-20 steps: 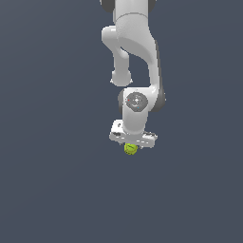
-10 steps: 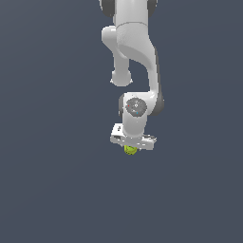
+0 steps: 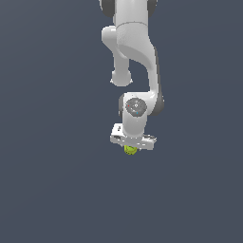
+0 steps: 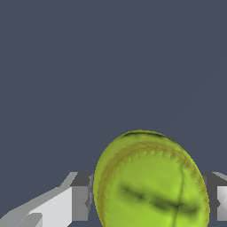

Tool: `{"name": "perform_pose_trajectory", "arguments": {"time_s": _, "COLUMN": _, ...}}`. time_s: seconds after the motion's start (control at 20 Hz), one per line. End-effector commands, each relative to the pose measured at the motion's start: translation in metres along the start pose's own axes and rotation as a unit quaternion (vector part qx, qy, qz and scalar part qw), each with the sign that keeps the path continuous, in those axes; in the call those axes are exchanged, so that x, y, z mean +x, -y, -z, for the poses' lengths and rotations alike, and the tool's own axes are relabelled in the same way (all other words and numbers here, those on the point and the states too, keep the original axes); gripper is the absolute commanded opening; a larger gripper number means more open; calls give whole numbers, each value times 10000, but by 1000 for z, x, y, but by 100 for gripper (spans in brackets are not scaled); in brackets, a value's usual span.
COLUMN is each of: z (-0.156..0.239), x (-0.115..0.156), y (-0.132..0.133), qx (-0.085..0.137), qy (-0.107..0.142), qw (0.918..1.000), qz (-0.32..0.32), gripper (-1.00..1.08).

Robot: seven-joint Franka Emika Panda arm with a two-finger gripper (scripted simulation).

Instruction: Pick up the object and move it to a goal position.

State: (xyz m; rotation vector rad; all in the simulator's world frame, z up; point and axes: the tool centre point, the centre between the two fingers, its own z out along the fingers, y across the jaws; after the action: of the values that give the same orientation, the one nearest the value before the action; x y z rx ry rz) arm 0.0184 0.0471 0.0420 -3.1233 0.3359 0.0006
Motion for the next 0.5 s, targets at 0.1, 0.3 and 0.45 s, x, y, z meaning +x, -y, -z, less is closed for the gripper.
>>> {"name": "perform_pose_trajectory", "arguments": {"time_s": 0.1, "z": 7, "x": 3, "y": -4, "qx": 21, "qy": -49, "qw": 10000, "qz": 38, "gripper": -100}}
{"name": "perform_pose_trajectory", "arguments": {"time_s": 0.3, "z": 24, "x": 10, "y": -12, "qx": 68, "qy": -153, "qw": 9998, "qz": 133, "gripper": -100}}
{"name": "perform_pose_trajectory", "arguments": {"time_s": 0.45, "z": 42, "x": 17, "y": -21, "qx": 120, "qy": -266, "qw": 9993, "qz": 235, "gripper": -100}}
